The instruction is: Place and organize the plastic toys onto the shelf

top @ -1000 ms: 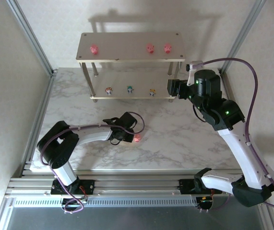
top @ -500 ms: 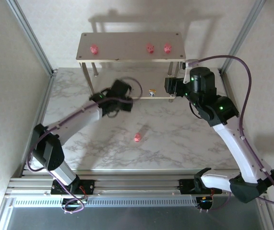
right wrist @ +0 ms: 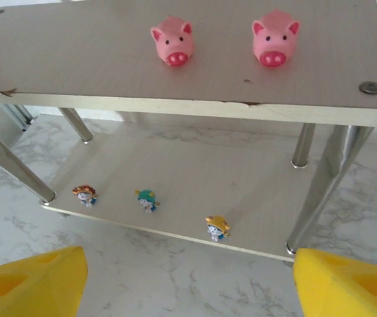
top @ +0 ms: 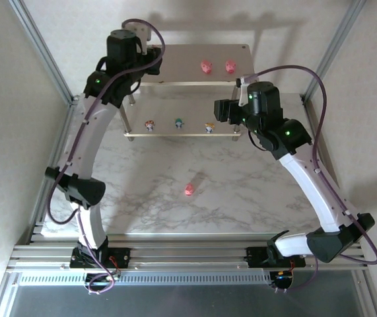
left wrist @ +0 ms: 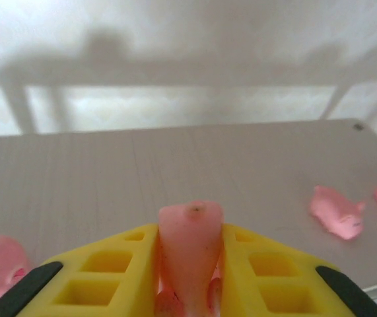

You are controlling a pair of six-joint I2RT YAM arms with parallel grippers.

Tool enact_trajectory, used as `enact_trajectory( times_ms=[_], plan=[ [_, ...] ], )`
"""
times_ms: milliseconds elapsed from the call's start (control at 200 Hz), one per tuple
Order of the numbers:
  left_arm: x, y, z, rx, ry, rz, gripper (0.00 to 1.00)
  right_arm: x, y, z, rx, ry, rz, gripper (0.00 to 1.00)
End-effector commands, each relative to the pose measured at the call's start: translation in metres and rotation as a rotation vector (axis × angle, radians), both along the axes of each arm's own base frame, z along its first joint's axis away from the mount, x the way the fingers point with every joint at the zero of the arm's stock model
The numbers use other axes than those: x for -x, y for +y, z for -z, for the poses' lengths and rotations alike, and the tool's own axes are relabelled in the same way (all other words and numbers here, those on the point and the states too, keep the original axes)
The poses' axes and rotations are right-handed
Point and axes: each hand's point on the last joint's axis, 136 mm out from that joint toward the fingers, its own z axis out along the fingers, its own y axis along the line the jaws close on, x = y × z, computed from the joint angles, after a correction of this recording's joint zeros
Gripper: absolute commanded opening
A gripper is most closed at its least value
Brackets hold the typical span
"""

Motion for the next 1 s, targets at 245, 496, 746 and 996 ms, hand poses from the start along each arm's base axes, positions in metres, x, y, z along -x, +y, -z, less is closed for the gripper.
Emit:
enact_trajectory(
  times_ms=[245,496,746,996],
  plan=[
    [-0.015,0.012,0.031,-0.013,0.079,-0.023,0.27,-0.010,0.013,-0.015,-0.047,-0.038,-0.035,0.82],
    [-0.018,0.015,0.044,-0.031,0.111,-0.034,0.27,-0.014,0.017,-0.010,-0.048,-0.024,-0.044,0.82],
    [-0.020,0.024,0.053,-0.067,0.131,-0.083,0.27,-0.015,0.020,-0.007,-0.048,-0.015,-0.048,0.82],
    [-0.023,0.028,0.063,-0.077,0.147,-0.097,0.27,-0.016,0.020,-0.005,-0.052,-0.010,-0.049,0.82]
  ],
)
